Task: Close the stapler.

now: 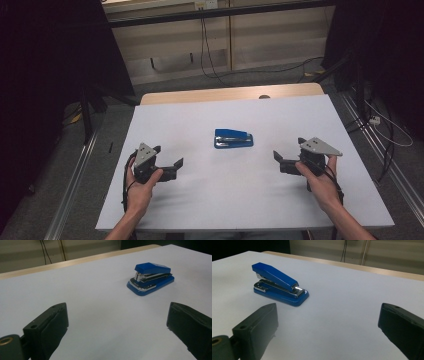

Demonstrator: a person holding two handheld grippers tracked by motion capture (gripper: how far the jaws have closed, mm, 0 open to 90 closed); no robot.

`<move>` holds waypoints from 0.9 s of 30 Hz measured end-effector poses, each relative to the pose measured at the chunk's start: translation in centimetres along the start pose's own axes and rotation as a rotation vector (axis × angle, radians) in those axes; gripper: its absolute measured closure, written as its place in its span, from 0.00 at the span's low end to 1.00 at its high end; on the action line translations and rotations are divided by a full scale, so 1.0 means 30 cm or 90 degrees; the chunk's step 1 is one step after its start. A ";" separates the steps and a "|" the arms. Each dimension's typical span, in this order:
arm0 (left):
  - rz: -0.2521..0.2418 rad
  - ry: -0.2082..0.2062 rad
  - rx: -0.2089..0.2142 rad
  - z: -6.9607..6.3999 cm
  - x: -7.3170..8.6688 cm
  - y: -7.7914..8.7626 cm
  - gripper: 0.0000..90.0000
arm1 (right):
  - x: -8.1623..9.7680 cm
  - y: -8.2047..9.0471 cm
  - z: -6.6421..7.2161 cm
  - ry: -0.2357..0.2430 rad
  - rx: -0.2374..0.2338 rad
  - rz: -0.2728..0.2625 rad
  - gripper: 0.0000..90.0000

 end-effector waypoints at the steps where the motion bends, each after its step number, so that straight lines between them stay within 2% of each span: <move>1: -0.001 -0.003 0.001 0.003 0.003 0.008 0.04 | 0.001 0.007 0.000 0.000 0.001 0.002 0.03; 5: -0.002 0.006 0.000 0.017 0.020 0.036 0.04 | 0.016 0.030 -0.010 0.002 0.007 0.005 0.03; 10: -0.001 -0.016 -0.015 0.027 0.042 0.072 0.04 | 0.037 0.050 -0.021 -0.007 0.011 0.007 0.03; 13: 0.014 -0.026 -0.029 0.029 0.065 0.095 0.04 | 0.041 0.058 -0.024 -0.009 0.012 0.007 0.03; 17: 0.006 -0.006 -0.031 0.035 0.077 0.124 0.05 | 0.044 0.070 -0.021 -0.008 0.014 0.007 0.03; 21: 0.002 -0.003 -0.043 0.032 0.080 0.147 0.05 | 0.050 0.083 -0.019 -0.006 0.016 0.011 0.03; 24: -0.007 0.004 -0.037 0.024 0.082 0.163 0.05 | 0.057 0.096 -0.019 -0.001 0.016 0.016 0.03; 27: -0.007 -0.003 -0.036 0.018 0.088 0.174 0.05 | 0.065 0.113 -0.022 0.000 0.025 0.018 0.03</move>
Point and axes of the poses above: each handheld gripper's, and its own axes: y roughly backward along the jaws, x roughly out of its underside, z roughly to its left, the point moved 4 cm from there along -y, roughly forward along the jaws, and after that the axes turned 7 degrees about y, right-handed, at the moved point
